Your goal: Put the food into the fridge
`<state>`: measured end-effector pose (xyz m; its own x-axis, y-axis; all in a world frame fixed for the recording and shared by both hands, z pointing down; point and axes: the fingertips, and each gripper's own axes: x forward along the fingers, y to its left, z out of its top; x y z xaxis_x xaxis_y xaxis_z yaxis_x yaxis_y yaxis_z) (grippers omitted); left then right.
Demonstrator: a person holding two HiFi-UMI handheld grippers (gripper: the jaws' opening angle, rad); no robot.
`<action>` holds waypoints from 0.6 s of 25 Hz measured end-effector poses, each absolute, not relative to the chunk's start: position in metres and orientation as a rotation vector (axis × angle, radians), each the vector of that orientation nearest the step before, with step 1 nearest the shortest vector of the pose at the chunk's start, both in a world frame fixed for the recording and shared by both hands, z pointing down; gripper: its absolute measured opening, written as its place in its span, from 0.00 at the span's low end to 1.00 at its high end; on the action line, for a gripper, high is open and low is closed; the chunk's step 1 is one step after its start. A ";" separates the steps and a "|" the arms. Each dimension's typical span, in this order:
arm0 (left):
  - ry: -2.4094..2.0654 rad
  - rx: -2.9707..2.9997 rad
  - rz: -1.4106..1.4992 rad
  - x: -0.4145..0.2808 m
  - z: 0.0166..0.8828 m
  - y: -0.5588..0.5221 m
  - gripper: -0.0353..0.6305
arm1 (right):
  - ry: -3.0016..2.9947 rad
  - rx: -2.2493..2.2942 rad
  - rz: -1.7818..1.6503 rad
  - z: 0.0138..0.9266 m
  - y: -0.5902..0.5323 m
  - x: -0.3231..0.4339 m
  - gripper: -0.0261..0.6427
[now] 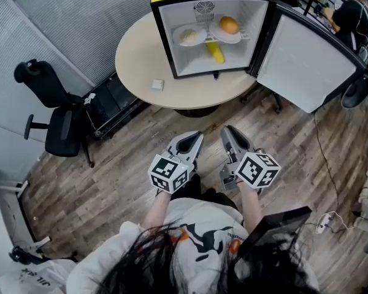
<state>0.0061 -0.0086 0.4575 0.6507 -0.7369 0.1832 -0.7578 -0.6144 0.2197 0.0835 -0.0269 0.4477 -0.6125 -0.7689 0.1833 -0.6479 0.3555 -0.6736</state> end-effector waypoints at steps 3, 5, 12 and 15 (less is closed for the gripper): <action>-1.213 2.594 0.118 0.008 0.459 0.016 0.07 | 2.477 -1.269 -1.081 0.447 -0.003 0.081 0.17; -1.217 2.594 0.126 0.009 0.461 0.027 0.07 | 2.489 -1.254 -1.078 0.449 0.007 0.080 0.16; -1.260 2.582 0.146 0.001 0.463 0.057 0.08 | 2.553 -1.195 -1.053 0.449 0.033 0.066 0.16; -1.285 2.578 0.142 -0.006 0.461 0.068 0.07 | 2.584 -1.177 -1.035 0.447 0.043 0.058 0.15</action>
<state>-0.0058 0.0675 0.4609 0.6046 -0.7710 0.2000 -0.7960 -0.5765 0.1844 0.0576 0.0429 0.4471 -0.6904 -0.7046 0.1637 -0.6228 0.4638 -0.6301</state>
